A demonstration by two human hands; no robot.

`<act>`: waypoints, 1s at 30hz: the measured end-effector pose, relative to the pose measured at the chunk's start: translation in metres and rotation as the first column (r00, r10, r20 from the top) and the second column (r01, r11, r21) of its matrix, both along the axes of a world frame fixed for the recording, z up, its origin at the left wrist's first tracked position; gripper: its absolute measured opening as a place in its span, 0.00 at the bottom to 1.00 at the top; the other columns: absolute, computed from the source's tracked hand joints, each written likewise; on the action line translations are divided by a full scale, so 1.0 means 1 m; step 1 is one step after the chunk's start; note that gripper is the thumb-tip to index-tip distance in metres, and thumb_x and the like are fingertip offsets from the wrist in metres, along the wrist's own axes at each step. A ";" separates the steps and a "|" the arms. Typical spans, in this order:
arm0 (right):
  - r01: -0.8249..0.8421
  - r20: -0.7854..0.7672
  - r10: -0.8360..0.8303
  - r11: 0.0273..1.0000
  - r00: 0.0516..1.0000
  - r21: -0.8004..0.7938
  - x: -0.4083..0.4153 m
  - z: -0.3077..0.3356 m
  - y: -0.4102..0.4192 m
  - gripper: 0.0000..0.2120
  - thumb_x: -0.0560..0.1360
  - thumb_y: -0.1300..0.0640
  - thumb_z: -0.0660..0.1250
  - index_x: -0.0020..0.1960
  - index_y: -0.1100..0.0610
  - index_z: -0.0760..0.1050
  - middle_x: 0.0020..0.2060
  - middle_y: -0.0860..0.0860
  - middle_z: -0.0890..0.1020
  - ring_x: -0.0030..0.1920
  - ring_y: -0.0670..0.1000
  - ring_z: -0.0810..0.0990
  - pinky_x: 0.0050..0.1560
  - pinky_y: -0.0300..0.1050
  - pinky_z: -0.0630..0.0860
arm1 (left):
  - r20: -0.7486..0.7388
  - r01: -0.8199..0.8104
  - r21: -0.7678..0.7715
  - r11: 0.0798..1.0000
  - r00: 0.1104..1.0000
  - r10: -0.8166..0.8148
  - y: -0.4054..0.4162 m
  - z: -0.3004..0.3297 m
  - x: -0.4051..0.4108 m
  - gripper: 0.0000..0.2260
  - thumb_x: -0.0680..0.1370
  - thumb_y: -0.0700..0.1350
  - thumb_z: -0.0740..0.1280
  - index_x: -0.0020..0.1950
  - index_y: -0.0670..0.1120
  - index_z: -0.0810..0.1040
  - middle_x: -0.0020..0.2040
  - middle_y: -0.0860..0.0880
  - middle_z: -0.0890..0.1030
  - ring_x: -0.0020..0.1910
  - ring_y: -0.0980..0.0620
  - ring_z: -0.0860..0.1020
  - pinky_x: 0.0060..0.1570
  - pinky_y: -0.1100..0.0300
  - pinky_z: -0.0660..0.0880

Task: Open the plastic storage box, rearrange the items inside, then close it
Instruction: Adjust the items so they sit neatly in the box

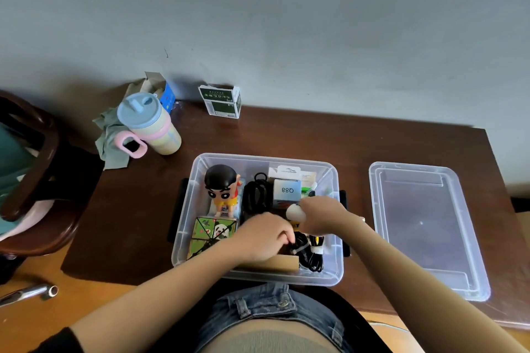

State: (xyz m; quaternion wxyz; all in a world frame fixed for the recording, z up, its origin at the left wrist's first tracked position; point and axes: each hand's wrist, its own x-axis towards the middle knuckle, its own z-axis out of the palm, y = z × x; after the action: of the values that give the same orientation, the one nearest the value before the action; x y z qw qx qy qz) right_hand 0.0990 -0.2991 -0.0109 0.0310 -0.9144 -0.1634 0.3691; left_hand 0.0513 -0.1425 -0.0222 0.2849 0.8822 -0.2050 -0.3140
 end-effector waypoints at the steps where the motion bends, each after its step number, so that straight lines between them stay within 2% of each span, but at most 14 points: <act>1: -0.002 0.019 0.002 1.000 1.000 -0.002 -0.002 0.000 0.000 0.13 0.72 0.54 0.64 0.56 0.56 0.72 0.50 0.52 0.79 0.44 0.52 0.74 0.40 0.43 0.68 | 0.100 -0.076 0.022 0.997 0.992 0.074 0.008 0.000 0.004 0.12 0.79 0.41 0.59 0.52 0.50 0.82 0.52 0.54 0.81 0.53 0.56 0.77 0.54 0.60 0.73; 3: 0.004 0.068 -0.004 1.000 0.998 0.006 -0.006 -0.001 0.000 0.13 0.72 0.55 0.64 0.56 0.55 0.71 0.50 0.51 0.78 0.46 0.52 0.76 0.39 0.43 0.68 | 0.262 -0.218 0.060 0.974 0.945 0.195 0.028 -0.001 0.012 0.08 0.78 0.43 0.62 0.50 0.52 0.80 0.51 0.54 0.79 0.54 0.54 0.75 0.52 0.59 0.73; 4: 0.004 0.097 -0.005 1.000 0.995 0.015 -0.009 -0.002 -0.001 0.13 0.72 0.55 0.64 0.56 0.55 0.71 0.50 0.51 0.78 0.47 0.53 0.76 0.39 0.44 0.67 | 0.283 -0.235 0.102 0.967 0.938 0.198 0.038 -0.003 0.015 0.06 0.77 0.45 0.64 0.51 0.52 0.79 0.51 0.53 0.77 0.54 0.54 0.74 0.50 0.58 0.73; 5: 0.005 0.123 -0.008 1.000 0.992 0.027 -0.011 -0.002 -0.002 0.13 0.72 0.55 0.64 0.56 0.55 0.70 0.49 0.51 0.78 0.46 0.53 0.76 0.38 0.44 0.67 | 0.250 -0.213 0.170 0.962 0.954 0.166 0.046 -0.006 0.016 0.08 0.76 0.49 0.65 0.54 0.52 0.77 0.53 0.53 0.76 0.55 0.53 0.73 0.49 0.59 0.71; 7: 0.010 0.162 -0.019 0.998 0.987 0.057 -0.015 -0.004 -0.004 0.12 0.71 0.56 0.64 0.54 0.54 0.69 0.47 0.50 0.78 0.42 0.51 0.73 0.36 0.42 0.65 | 0.098 -0.116 0.281 0.953 0.991 0.092 0.053 -0.011 0.016 0.19 0.75 0.57 0.65 0.63 0.52 0.73 0.57 0.52 0.75 0.56 0.52 0.74 0.46 0.60 0.70; 10: 0.013 0.202 -0.033 0.995 0.979 0.100 -0.020 -0.005 -0.007 0.10 0.70 0.56 0.64 0.48 0.51 0.65 0.41 0.50 0.73 0.39 0.50 0.69 0.30 0.40 0.59 | -0.021 -0.023 0.322 0.946 0.999 0.031 0.051 -0.018 0.012 0.25 0.73 0.62 0.65 0.67 0.52 0.70 0.57 0.51 0.79 0.54 0.51 0.77 0.47 0.57 0.75; 12: 0.018 0.220 -0.047 0.991 0.974 0.129 -0.022 -0.005 -0.009 0.10 0.70 0.56 0.65 0.47 0.51 0.65 0.40 0.49 0.71 0.38 0.51 0.69 0.30 0.40 0.60 | -0.017 0.049 0.334 0.941 0.999 -0.046 0.047 -0.019 0.012 0.22 0.73 0.61 0.65 0.63 0.52 0.73 0.54 0.53 0.80 0.52 0.51 0.78 0.44 0.58 0.74; 15: -0.031 0.245 -0.017 0.981 0.969 0.191 -0.025 -0.004 -0.009 0.09 0.70 0.56 0.64 0.48 0.52 0.67 0.42 0.48 0.73 0.40 0.50 0.70 0.34 0.42 0.63 | -0.022 0.122 0.336 0.934 0.992 -0.121 0.042 -0.016 0.015 0.18 0.73 0.55 0.65 0.61 0.53 0.75 0.52 0.53 0.80 0.51 0.51 0.77 0.41 0.59 0.69; 18: -0.152 0.248 0.094 0.962 0.964 0.226 -0.026 -0.004 0.000 0.08 0.71 0.57 0.63 0.48 0.54 0.67 0.45 0.50 0.77 0.45 0.52 0.74 0.37 0.43 0.66 | -0.093 0.174 0.343 0.923 0.984 -0.151 0.039 -0.011 0.018 0.18 0.73 0.52 0.64 0.61 0.51 0.74 0.53 0.51 0.79 0.48 0.49 0.75 0.37 0.59 0.67; 20: -0.220 0.234 0.168 0.951 0.958 0.219 -0.026 -0.006 0.010 0.07 0.71 0.57 0.63 0.48 0.54 0.67 0.45 0.50 0.77 0.47 0.52 0.75 0.39 0.42 0.68 | -0.119 0.160 0.315 0.935 0.985 -0.129 0.038 -0.009 0.019 0.15 0.73 0.50 0.63 0.59 0.51 0.75 0.49 0.49 0.80 0.47 0.47 0.76 0.35 0.58 0.67; 22: -0.265 0.188 0.230 0.946 0.955 0.188 -0.023 -0.009 0.019 0.07 0.70 0.58 0.64 0.48 0.54 0.69 0.47 0.50 0.77 0.48 0.52 0.75 0.42 0.43 0.72 | -0.132 0.141 0.271 0.952 0.985 -0.109 0.039 -0.008 0.020 0.12 0.76 0.50 0.61 0.59 0.53 0.75 0.46 0.49 0.80 0.46 0.47 0.77 0.39 0.56 0.72; 25: -0.344 0.101 0.335 0.935 0.937 0.087 -0.014 -0.013 0.029 0.09 0.70 0.60 0.63 0.50 0.57 0.73 0.49 0.51 0.77 0.49 0.53 0.74 0.46 0.46 0.75 | -0.137 0.173 0.248 0.953 0.980 -0.142 0.045 -0.007 0.022 0.14 0.78 0.52 0.59 0.63 0.55 0.73 0.52 0.50 0.80 0.48 0.49 0.77 0.46 0.52 0.76; 27: -0.383 0.060 0.381 0.924 0.923 0.023 -0.007 -0.017 0.033 0.08 0.71 0.59 0.64 0.49 0.57 0.74 0.48 0.52 0.77 0.46 0.52 0.73 0.43 0.45 0.73 | -0.150 0.192 0.244 0.951 0.976 -0.159 0.047 -0.008 0.023 0.14 0.78 0.51 0.58 0.63 0.54 0.72 0.50 0.49 0.80 0.44 0.50 0.76 0.43 0.55 0.74; 30: -0.425 0.021 0.426 0.904 0.904 -0.048 -0.004 -0.026 0.038 0.09 0.72 0.58 0.64 0.51 0.57 0.74 0.48 0.53 0.79 0.46 0.53 0.75 0.40 0.45 0.70 | -0.201 0.240 0.250 0.938 0.961 -0.192 0.048 -0.011 0.024 0.09 0.75 0.50 0.62 0.55 0.53 0.73 0.43 0.51 0.78 0.41 0.49 0.75 0.38 0.57 0.69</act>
State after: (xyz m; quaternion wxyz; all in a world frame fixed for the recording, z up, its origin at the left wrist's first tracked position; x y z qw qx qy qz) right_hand 0.0946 -0.2610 -0.0369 -0.0720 -0.8627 -0.3516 0.3563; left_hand 0.0749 -0.0947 -0.0330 0.1416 0.8541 -0.2304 -0.4442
